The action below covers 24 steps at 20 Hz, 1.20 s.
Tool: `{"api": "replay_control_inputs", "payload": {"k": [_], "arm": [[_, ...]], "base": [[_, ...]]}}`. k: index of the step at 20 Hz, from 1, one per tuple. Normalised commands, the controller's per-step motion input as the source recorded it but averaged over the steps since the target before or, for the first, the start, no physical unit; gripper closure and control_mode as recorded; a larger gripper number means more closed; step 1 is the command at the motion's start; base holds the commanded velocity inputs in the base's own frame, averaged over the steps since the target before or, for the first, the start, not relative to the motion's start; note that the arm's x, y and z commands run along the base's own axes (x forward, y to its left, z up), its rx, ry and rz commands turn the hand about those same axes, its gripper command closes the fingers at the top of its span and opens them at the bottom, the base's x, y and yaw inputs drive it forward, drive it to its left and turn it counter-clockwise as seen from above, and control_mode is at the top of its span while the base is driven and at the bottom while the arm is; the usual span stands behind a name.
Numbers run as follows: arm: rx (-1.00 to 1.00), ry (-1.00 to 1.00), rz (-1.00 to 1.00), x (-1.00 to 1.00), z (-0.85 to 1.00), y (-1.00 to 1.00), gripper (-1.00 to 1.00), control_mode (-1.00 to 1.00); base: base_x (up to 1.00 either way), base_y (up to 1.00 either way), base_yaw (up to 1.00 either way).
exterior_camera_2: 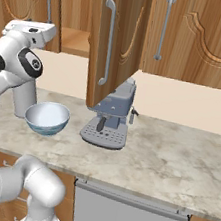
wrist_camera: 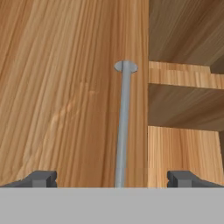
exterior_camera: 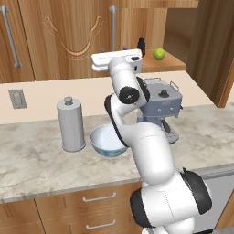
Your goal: Open the cabinet. Pick the peach and pear from the cabinet and place them into the bowl. Then close the cabinet.
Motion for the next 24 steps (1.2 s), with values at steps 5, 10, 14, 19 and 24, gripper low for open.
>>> {"api": "replay_control_inputs", "payload": {"k": [5, 10, 14, 19, 24], "arm": [[0.03, 0.0, 0.0, 0.72, -0.11, 0.11, -1.0, -1.0], [0.1, 0.0, 0.0, 0.24, -0.09, 0.0, -1.0, -1.0], [0.06, 0.0, 0.0, 0.01, 0.0, 0.0, -1.0, -1.0], [0.03, 0.0, 0.0, -0.02, 0.07, -0.05, -1.0, -1.0], [0.06, -0.02, 0.0, -0.16, 0.12, -0.14, -1.0, -1.0]], "base": [[0.0, 0.0, 0.0], [0.0, 0.0, 0.0], [0.0, 0.0, 0.0], [0.0, 0.0, 0.0], [0.0, 0.0, 0.0]]}}
